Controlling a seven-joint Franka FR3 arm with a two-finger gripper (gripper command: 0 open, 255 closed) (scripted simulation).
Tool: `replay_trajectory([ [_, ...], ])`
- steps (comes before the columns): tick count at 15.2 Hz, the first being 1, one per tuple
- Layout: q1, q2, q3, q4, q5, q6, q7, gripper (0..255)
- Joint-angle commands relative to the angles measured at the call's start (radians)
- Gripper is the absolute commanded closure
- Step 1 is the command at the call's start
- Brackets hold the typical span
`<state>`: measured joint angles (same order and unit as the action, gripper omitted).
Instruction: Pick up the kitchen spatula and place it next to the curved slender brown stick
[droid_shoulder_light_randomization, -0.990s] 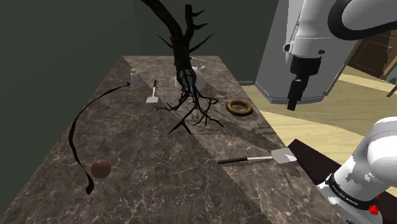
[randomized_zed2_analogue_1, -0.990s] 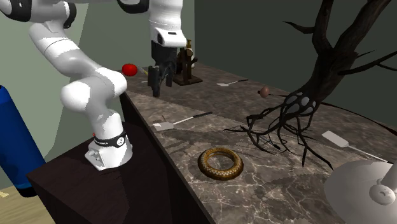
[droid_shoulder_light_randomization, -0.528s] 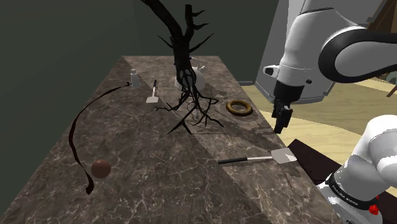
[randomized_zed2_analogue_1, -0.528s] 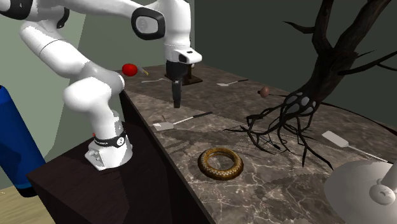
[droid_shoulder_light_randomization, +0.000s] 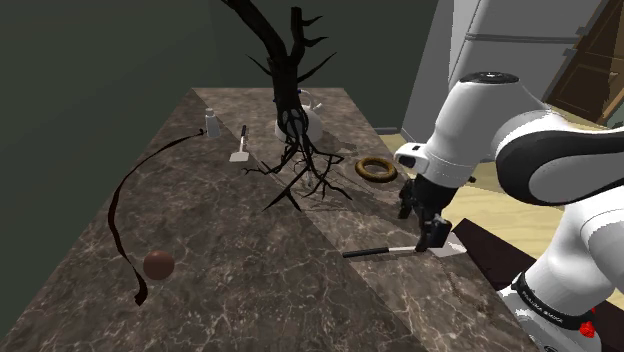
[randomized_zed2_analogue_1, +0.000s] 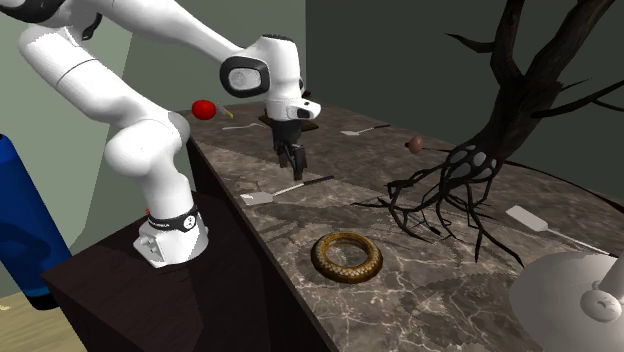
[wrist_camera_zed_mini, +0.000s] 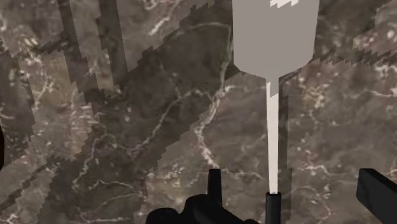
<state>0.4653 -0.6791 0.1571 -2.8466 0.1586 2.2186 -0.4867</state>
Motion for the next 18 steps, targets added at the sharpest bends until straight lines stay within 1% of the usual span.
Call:
replay_trajectory([
  [1,0.015,0.024,0.007,-0.016,0.006,0.051,-0.015,0],
  [7,0.018,0.096,0.017,-0.053,0.017,0.159,-0.017,0],
  [15,0.018,0.096,0.017,-0.053,0.017,0.159,-0.017,0],
  [16,0.018,0.096,0.017,-0.053,0.017,0.159,-0.017,255],
  [18,0.018,0.096,0.017,-0.053,0.017,0.159,-0.017,255],
])
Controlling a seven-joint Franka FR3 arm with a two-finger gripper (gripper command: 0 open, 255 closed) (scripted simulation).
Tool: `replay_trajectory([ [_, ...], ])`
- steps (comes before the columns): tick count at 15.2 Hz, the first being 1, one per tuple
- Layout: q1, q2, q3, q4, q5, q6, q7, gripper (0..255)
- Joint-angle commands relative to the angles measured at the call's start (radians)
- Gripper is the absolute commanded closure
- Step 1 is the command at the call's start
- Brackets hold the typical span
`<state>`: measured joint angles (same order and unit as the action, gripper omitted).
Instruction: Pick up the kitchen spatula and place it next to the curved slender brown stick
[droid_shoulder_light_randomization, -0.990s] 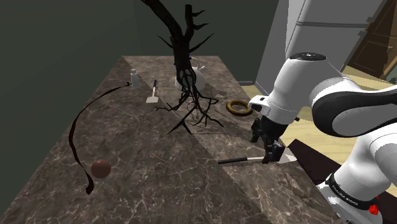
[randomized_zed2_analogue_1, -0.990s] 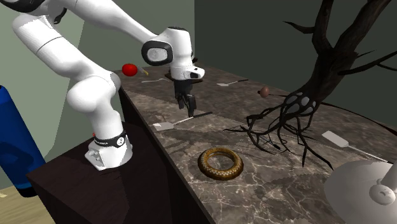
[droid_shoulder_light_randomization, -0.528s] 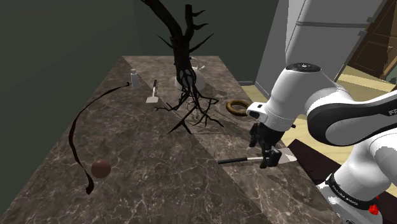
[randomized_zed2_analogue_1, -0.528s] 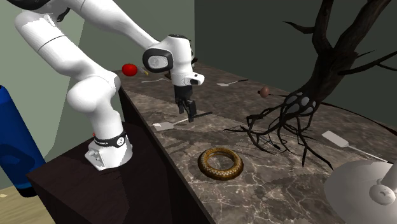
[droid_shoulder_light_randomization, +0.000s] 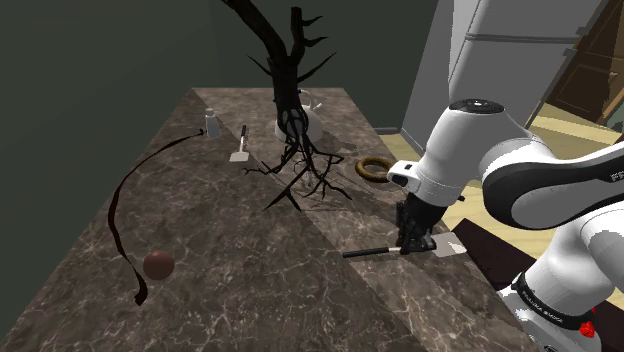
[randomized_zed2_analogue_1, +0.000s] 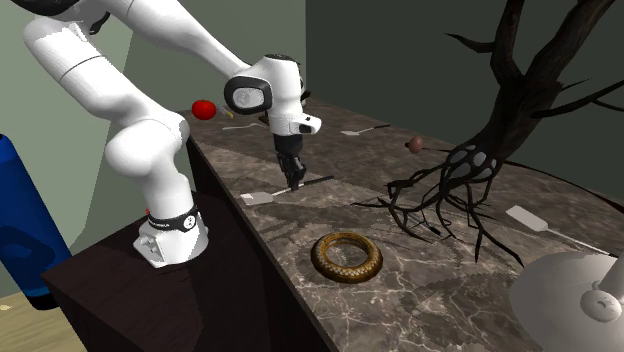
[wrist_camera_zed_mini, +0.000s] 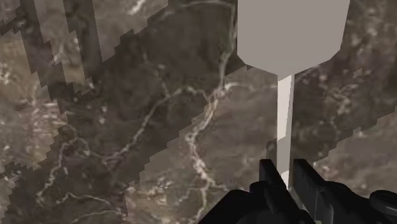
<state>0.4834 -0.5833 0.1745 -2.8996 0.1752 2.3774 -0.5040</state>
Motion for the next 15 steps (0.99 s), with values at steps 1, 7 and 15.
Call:
replay_trajectory([
  [1,0.0,0.0,0.0,0.0,0.0,0.0,0.0,255],
  [7,0.0,0.0,0.0,0.0,0.0,0.0,0.0,255],
  [15,-0.004,-0.087,-0.012,0.062,-0.014,-0.149,0.006,255],
])
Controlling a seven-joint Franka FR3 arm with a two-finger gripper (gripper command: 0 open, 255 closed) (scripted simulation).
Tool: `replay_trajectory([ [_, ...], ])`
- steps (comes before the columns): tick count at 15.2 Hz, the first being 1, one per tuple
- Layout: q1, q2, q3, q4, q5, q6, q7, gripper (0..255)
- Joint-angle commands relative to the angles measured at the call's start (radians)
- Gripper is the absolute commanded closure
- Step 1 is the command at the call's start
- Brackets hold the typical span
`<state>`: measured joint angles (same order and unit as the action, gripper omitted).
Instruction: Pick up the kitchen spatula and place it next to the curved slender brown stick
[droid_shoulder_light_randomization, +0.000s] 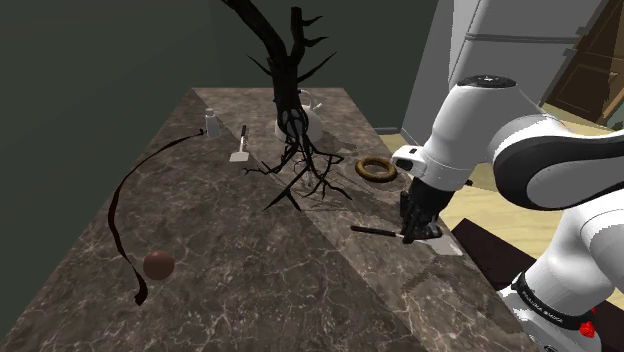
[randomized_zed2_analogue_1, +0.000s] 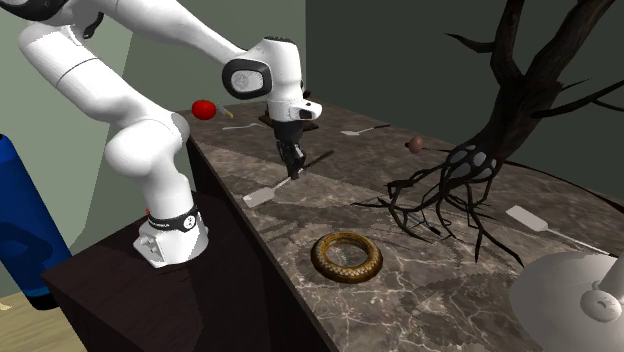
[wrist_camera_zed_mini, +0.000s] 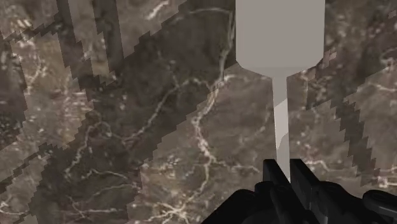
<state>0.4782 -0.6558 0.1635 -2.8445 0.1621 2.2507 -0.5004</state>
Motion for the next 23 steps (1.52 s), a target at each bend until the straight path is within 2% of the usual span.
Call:
replay_trajectory([
  [1,0.0,-0.024,-0.002,0.016,-0.003,-0.04,0.003,255],
  [10,-0.005,-0.079,-0.014,0.096,-0.016,-0.175,0.008,255],
  [16,-0.001,0.181,0.065,0.285,-0.011,-0.097,0.092,255],
  [23,-0.012,0.46,0.144,0.543,-0.07,-0.073,0.207,255],
])
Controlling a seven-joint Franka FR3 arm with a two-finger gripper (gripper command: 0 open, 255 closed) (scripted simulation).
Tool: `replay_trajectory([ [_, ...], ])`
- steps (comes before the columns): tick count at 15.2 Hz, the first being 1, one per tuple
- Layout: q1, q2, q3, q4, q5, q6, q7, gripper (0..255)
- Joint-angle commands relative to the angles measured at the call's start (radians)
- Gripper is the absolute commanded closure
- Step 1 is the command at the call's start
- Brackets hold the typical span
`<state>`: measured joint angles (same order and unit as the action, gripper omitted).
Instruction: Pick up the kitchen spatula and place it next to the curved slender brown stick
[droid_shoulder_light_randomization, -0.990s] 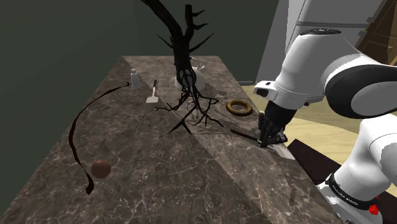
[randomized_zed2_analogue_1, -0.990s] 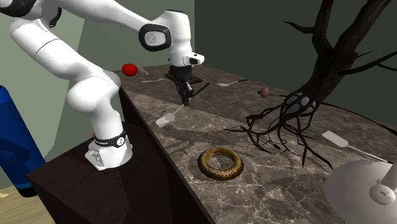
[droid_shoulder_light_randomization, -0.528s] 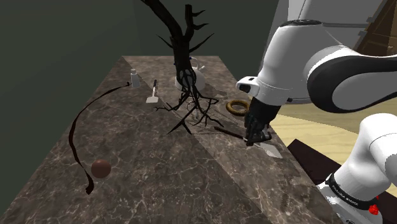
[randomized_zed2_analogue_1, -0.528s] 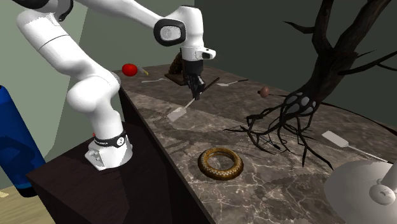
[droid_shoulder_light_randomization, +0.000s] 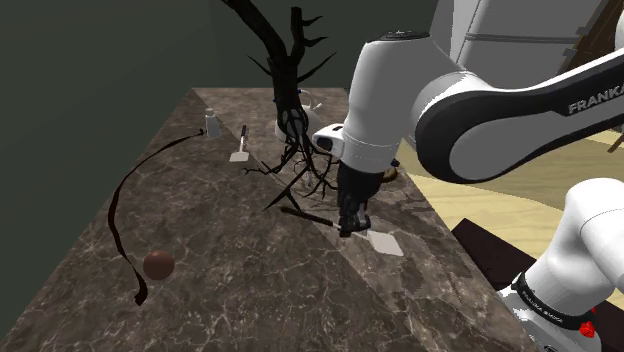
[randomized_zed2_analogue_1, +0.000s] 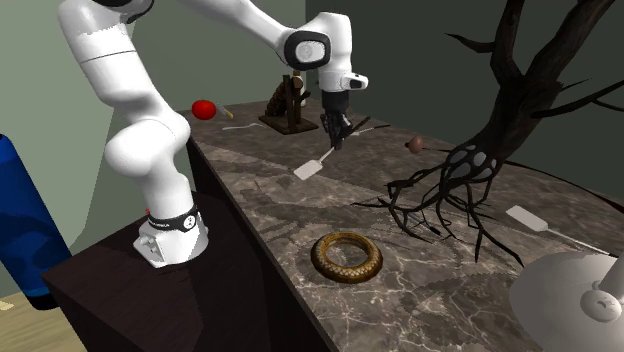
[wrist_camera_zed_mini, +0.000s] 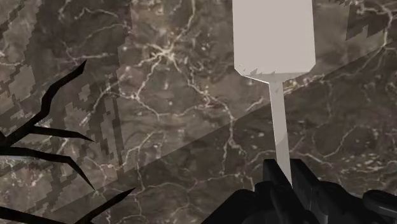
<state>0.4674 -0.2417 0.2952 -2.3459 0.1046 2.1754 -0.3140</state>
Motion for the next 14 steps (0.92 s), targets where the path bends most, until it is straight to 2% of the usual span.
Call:
replay_trajectory([
  [1,-0.001,0.085,0.021,0.084,-0.026,0.0,0.039,255],
  [8,0.025,0.362,0.062,0.4,-0.141,-0.051,0.165,255],
  [14,0.095,0.617,0.062,0.741,-0.238,-0.154,0.248,255],
])
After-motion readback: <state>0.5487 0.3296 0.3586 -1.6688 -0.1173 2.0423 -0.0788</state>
